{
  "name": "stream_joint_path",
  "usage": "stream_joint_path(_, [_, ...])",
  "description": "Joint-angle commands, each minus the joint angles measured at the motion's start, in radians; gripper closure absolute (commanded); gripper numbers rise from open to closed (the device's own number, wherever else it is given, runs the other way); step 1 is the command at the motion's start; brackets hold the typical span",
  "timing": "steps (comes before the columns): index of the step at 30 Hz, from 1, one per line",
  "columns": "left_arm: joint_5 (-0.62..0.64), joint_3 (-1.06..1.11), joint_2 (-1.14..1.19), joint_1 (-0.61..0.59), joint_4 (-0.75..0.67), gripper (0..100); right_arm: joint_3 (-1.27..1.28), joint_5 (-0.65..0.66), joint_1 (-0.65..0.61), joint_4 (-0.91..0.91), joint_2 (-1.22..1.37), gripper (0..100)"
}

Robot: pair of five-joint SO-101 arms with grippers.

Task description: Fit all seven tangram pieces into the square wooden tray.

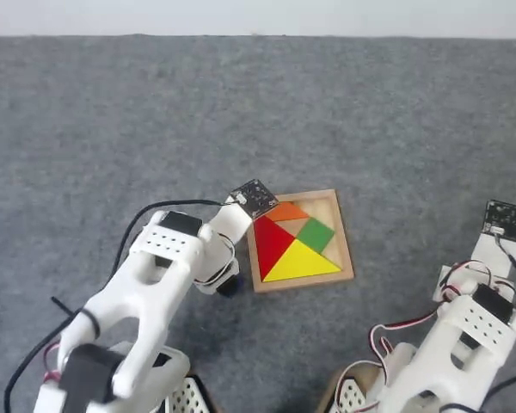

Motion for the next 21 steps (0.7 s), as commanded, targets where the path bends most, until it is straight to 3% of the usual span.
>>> stream_joint_path(1, [-0.012,-0.096,0.117,0.005,-0.028,75,-0.017,0.012,0.01,-0.016,-0.038,98.5])
stream_joint_path(7, [-0.014,-0.196,0.295,0.008,-0.029,75,-0.017,0.012,0.01,-0.019,-0.038,98.5])
stream_joint_path(13, [-0.014,-0.22,0.316,0.008,-0.023,76,-0.017,0.011,0.01,-0.021,-0.038,98.5])
stream_joint_path(21, [0.026,-0.22,0.308,0.012,-0.026,93,-0.017,0.011,0.01,-0.021,-0.038,98.5])
